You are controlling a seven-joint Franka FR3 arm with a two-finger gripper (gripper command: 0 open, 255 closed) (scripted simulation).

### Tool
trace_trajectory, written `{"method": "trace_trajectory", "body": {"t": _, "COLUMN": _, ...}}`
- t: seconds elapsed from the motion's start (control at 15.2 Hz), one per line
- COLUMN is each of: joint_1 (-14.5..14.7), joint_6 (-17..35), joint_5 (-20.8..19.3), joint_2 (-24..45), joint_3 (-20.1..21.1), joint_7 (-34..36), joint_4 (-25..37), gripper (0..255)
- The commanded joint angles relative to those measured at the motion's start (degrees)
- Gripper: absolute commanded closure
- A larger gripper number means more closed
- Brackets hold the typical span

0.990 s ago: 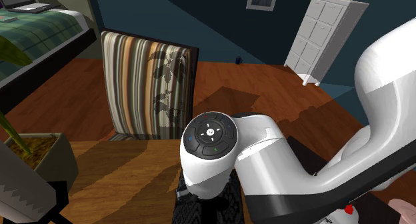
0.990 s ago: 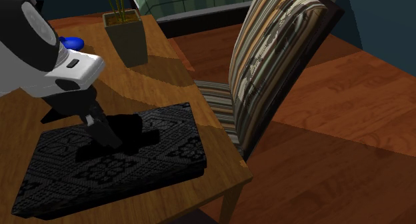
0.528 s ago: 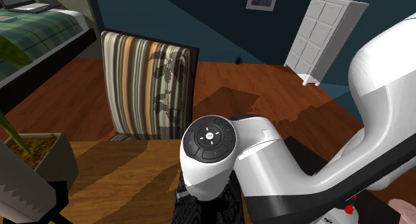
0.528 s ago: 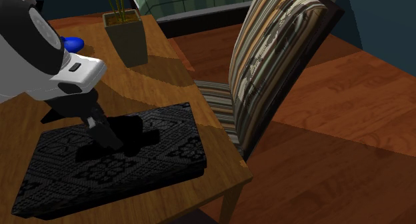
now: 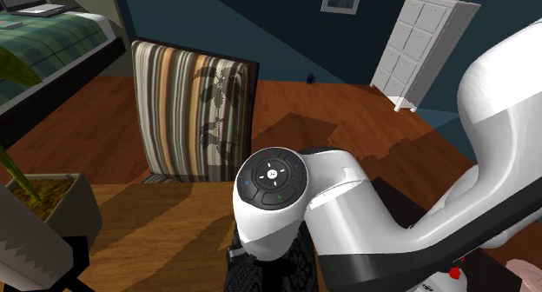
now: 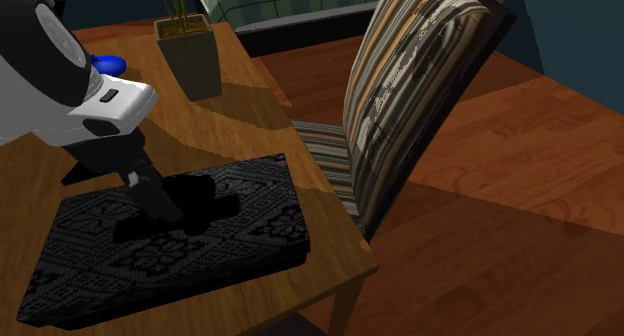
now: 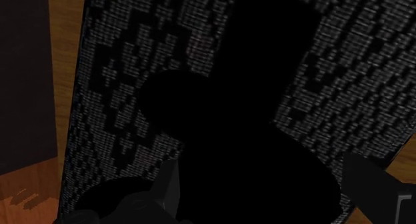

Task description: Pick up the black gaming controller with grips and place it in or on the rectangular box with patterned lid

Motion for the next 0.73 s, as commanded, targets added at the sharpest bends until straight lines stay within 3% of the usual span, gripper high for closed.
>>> {"method": "trace_trajectory", "body": {"t": 0.0, "joint_1": 0.92, "joint_6": -2.85, "joint_5": 4.11, "joint_2": -3.63, "joint_3": -0.94, "joint_7": -3.02, "joint_4": 1.35, "gripper": 0}}
{"method": "trace_trajectory", "body": {"t": 0.13, "joint_1": 2.22, "joint_6": -6.35, "joint_5": 6.83, "joint_2": -6.37, "joint_3": -2.43, "joint_7": -5.10, "joint_4": 3.44, "gripper": 0}}
{"method": "trace_trajectory", "body": {"t": 0.66, "joint_1": 2.34, "joint_6": -6.35, "joint_5": 6.78, "joint_2": -6.33, "joint_3": -2.53, "joint_7": -5.06, "joint_4": 3.44, "gripper": 0}}
